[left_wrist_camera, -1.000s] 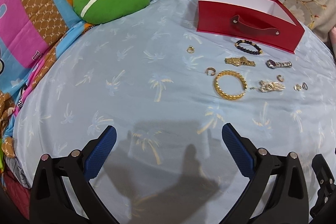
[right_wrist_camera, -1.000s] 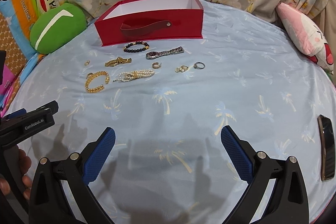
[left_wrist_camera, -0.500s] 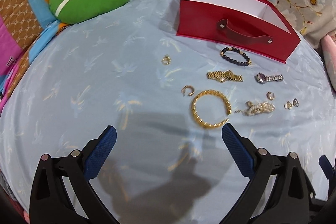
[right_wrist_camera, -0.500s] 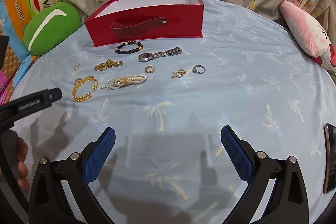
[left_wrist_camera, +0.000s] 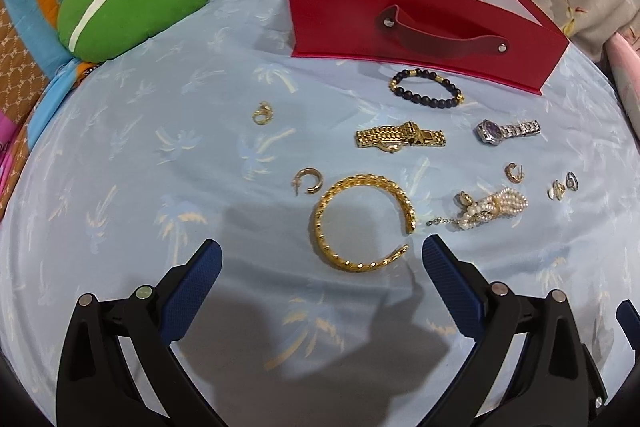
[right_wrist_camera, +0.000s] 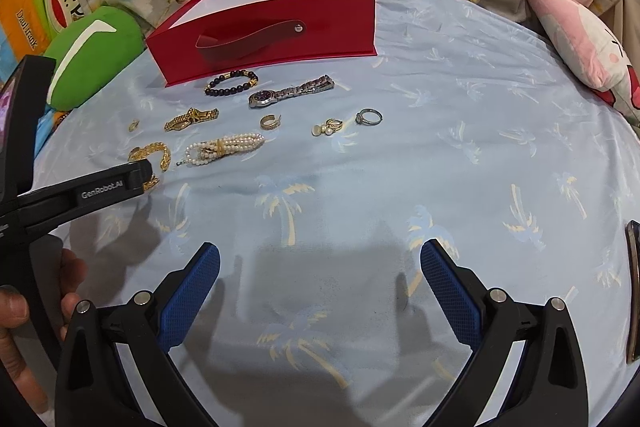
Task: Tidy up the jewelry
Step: 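Grasp the gold bangle with the left tool while the right tool moves toward the pearl bracelet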
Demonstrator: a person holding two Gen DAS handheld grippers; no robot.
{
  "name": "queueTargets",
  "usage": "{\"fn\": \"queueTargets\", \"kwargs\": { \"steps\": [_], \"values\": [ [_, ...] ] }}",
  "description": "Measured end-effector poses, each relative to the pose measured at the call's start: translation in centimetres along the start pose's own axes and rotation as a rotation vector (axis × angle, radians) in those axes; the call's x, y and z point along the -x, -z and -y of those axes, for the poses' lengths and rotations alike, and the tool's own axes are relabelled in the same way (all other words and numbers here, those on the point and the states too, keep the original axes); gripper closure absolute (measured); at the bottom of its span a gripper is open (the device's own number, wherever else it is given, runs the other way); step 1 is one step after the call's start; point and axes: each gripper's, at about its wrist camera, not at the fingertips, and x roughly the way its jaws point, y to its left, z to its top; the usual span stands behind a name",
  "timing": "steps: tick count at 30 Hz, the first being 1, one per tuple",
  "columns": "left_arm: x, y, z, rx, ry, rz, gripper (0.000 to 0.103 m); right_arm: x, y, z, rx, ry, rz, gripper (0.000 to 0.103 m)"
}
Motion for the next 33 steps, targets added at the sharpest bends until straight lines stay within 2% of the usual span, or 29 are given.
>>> {"fn": "queueTargets", "kwargs": {
  "steps": [7, 9, 11, 12, 17, 19, 23, 24, 28, 33],
  "values": [
    [-1.5, 0.1, 1.1, -0.014, 0.004, -0.012, 0.009, -0.2, -0.1, 0.4, -0.012, -0.001, -0.005, 0.005],
    [-1.5, 0.0, 1.0, -0.015, 0.007, -0.006, 0.013, -0.3, -0.1, 0.5, -0.016, 0.000, -0.005, 0.005],
    [-1.3, -0.1, 0.9, -0.015, 0.010, 0.004, 0.025, -0.4, -0.2, 0.5, -0.019, -0.001, -0.006, 0.005],
    [-1.3, -0.1, 0.9, -0.017, 0.015, 0.008, 0.027, -0.4, -0.2, 0.6, -0.020, -0.002, -0.007, 0.005],
    [-1.4, -0.4, 0.9, -0.019, 0.045, 0.013, 0.026, -0.5, -0.1, 0.5, -0.020, -0.005, -0.008, 0.005],
    [-1.6, -0.6, 1.2, -0.024, 0.039, 0.011, 0.023, -0.6, -0.1, 0.5, -0.022, -0.007, -0.010, 0.005],
    [-1.9, -0.9, 1.7, -0.026, 0.018, 0.019, 0.023, -0.7, -0.1, 0.6, -0.024, -0.005, -0.010, 0.005],
    [-2.0, -0.9, 1.6, -0.021, 0.016, 0.021, 0.025, -0.7, -0.1, 0.6, -0.024, -0.004, -0.010, 0.005],
    [-1.5, -0.9, 1.4, -0.021, 0.024, 0.025, 0.046, -0.9, -0.3, 0.8, -0.025, -0.001, -0.009, 0.005],
    [-1.0, -0.7, 0.9, -0.016, 0.046, 0.023, 0.048, -1.3, -1.4, 0.3, -0.006, -0.014, 0.010, 0.005]
  ]
}}
